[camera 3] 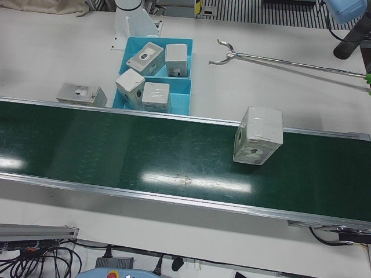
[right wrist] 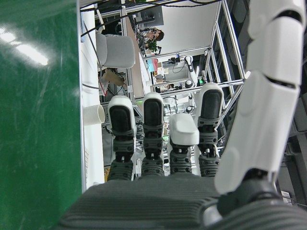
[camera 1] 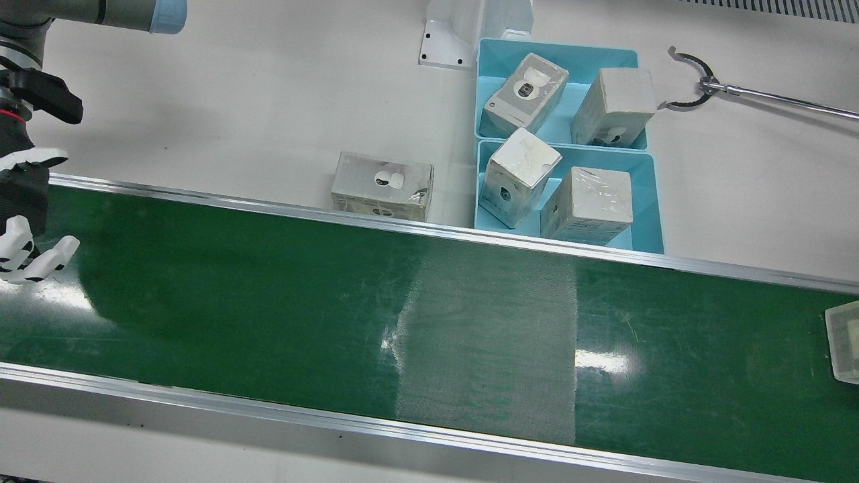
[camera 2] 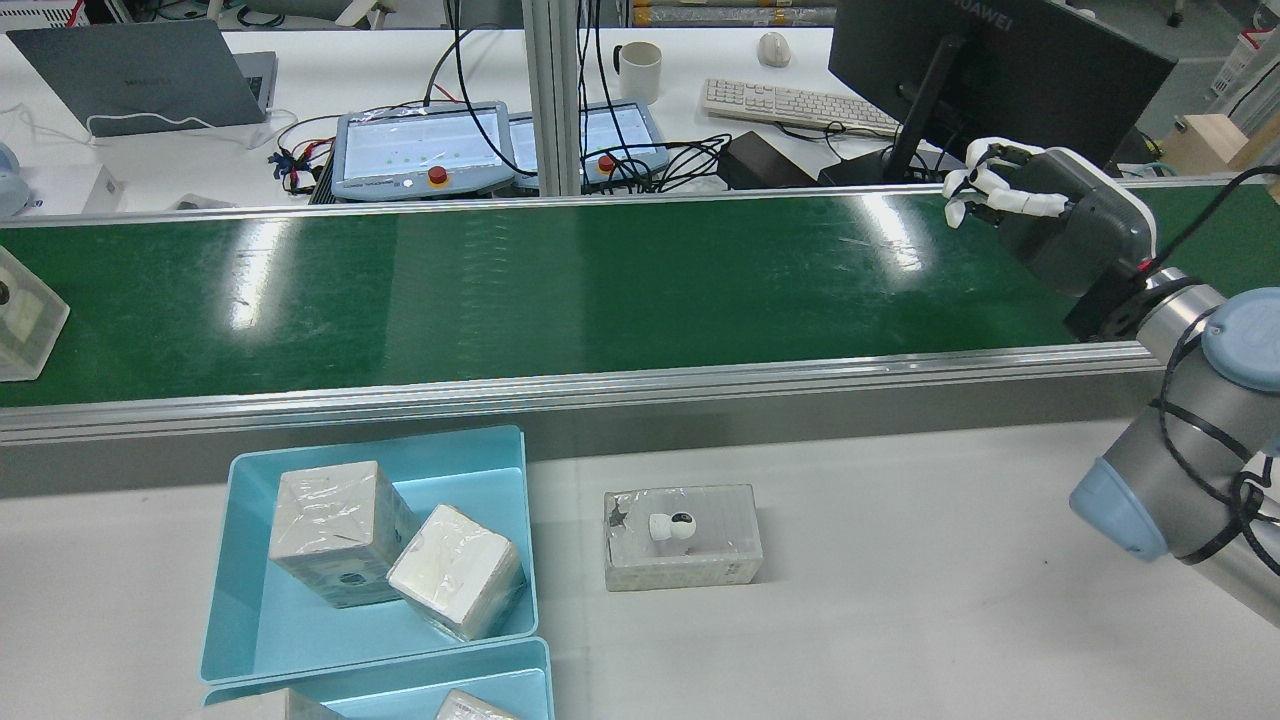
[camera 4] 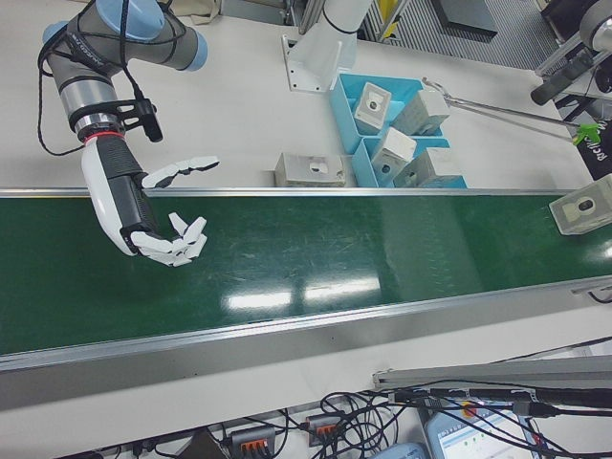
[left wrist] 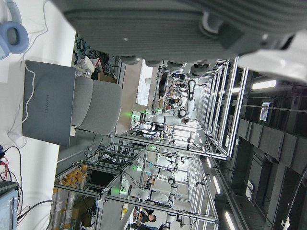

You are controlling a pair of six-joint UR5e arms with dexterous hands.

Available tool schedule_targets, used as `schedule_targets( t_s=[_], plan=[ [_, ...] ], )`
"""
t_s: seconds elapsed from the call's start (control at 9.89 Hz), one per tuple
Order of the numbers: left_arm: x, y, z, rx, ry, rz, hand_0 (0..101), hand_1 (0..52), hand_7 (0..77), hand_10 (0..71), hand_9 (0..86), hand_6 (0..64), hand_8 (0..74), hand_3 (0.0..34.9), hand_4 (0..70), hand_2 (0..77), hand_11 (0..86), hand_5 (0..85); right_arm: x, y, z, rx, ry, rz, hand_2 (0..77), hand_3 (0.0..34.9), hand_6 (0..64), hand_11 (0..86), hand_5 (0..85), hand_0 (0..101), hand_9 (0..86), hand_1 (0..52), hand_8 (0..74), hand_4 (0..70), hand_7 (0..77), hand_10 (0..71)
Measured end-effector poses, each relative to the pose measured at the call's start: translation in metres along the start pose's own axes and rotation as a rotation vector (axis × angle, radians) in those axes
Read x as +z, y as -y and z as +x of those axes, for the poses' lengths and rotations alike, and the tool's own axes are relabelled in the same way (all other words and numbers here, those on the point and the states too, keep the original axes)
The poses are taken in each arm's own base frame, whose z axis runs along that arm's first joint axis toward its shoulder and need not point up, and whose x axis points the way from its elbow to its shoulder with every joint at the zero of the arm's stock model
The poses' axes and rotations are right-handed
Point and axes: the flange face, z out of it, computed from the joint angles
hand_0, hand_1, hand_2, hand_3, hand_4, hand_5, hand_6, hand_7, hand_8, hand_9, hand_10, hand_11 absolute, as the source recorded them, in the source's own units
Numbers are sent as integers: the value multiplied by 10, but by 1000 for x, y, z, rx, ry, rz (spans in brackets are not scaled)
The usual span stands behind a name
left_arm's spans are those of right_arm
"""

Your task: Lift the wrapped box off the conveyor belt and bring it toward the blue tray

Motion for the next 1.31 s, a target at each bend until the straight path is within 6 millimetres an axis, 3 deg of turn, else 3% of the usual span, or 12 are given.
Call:
schedule_targets(
  t_s=[0.4,0.81,1.01,1.11,1.21,1.31],
  plan=[
    [0,0,0,0,0,0,0,0,5,5,0,0,5,0,0,5,5,11,2,-22,-6,12,8,-49,131,4,540,540,420,463,485,44,387,436,698,382],
    [0,0,0,0,0,0,0,0,5,5,0,0,5,0,0,11,0,11,2,-23,3,15,-7,-51,142,4,556,540,431,465,502,44,387,436,698,382],
    [0,0,0,0,0,0,0,0,5,0,0,0,5,0,0,11,0,11,0,-16,13,18,-40,-36,142,5,540,502,425,465,502,44,387,431,698,355],
    [0,0,0,0,0,0,0,0,5,5,0,0,5,0,0,11,0,11,-1,-11,17,17,-56,-24,164,4,524,485,415,465,475,44,349,431,698,344],
    [0,0,0,0,0,0,0,0,5,5,0,0,5,0,0,11,0,11,-1,-7,20,16,-69,-16,142,6,458,442,387,463,398,109,295,404,687,305],
    [0,0,0,0,0,0,0,0,5,5,0,0,5,0,0,11,0,11,-1,-5,23,17,-78,-11,142,6,458,442,387,463,398,109,295,404,687,305]
  ],
)
